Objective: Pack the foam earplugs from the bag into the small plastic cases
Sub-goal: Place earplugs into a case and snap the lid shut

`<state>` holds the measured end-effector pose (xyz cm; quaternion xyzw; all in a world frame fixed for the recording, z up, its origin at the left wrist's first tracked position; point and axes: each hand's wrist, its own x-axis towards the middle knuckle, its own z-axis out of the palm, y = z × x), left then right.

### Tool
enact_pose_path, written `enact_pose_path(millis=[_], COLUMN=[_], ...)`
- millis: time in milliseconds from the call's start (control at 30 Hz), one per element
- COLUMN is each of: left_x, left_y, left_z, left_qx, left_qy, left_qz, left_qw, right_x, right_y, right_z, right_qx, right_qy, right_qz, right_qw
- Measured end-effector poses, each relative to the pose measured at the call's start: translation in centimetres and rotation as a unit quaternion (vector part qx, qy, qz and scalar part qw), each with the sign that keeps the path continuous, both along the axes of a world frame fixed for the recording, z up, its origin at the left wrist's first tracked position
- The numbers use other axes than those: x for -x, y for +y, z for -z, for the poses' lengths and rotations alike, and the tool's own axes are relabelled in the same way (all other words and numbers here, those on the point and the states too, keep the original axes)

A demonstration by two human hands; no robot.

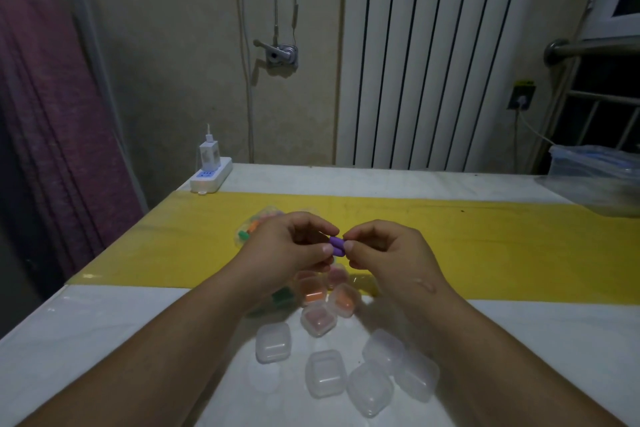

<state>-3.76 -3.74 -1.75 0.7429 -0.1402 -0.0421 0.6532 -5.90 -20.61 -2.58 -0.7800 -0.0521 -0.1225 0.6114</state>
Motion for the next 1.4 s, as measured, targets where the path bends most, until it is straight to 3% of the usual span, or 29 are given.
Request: enact_pose_path(millis=[200, 300, 367, 400, 467, 533, 700, 800, 933, 1100, 1200, 1400], left_x=[-0.1, -0.1, -0.1, -0.2, -0.2, 0.1, 1.4, 1.8, 1.6, 0.5, 0.2, 0.1], left_y=[0.3, 0.6, 0.9, 1.2, 1.9, 2.4, 3.2, 2.6, 2.6, 2.5, 1.6, 0.3], left_z=[-0.2, -0.6, -0.9, -1.1, -1.5, -2.2, -3.6, -3.3, -3.3, -2.3, -0.9, 0.5], left_qx=[-0.014, -0.016, -0.074, -0.156, -0.363, -0.491, -0.594, -0.614, -0.575, -0.366, -0.227, -0.058], left_qy=[0.006, 0.029, 0.013, -0.026, -0.120, -0.140, -0.070, -0.066, -0.085, -0.117, -0.124, -0.104], left_qz=[-0.002, 0.006, 0.003, -0.002, 0.014, 0.070, 0.167, 0.185, 0.192, 0.180, 0.137, 0.055], left_qw=[1.000, 0.999, 0.997, 0.987, 0.924, 0.857, 0.784, 0.765, 0.791, 0.906, 0.956, 0.991], right_x=[0.4, 0.3, 0.2, 0.1, 0.1, 0.0, 0.2, 0.3, 0.0, 0.0, 0.2, 0.4], right_y=[0.4, 0.4, 0.4, 0.3, 0.2, 0.1, 0.4, 0.4, 0.2, -0.1, -0.2, -0.5], right_z=[0.0, 0.2, 0.2, 0.2, 0.2, 0.1, -0.2, -0.1, 0.0, -0.3, -0.4, -0.9], right_qx=[-0.040, -0.013, 0.005, 0.009, 0.017, 0.022, 0.024, 0.036, 0.014, -0.045, -0.045, -0.058], right_qy=[0.010, -0.002, -0.008, -0.009, -0.010, -0.006, -0.003, -0.001, -0.004, 0.019, 0.040, 0.083], right_qz=[-0.030, -0.003, 0.015, 0.023, 0.039, 0.052, 0.060, 0.059, 0.054, 0.027, 0.017, 0.034], right_qw=[0.999, 1.000, 1.000, 1.000, 0.999, 0.998, 0.998, 0.998, 0.998, 0.998, 0.998, 0.994])
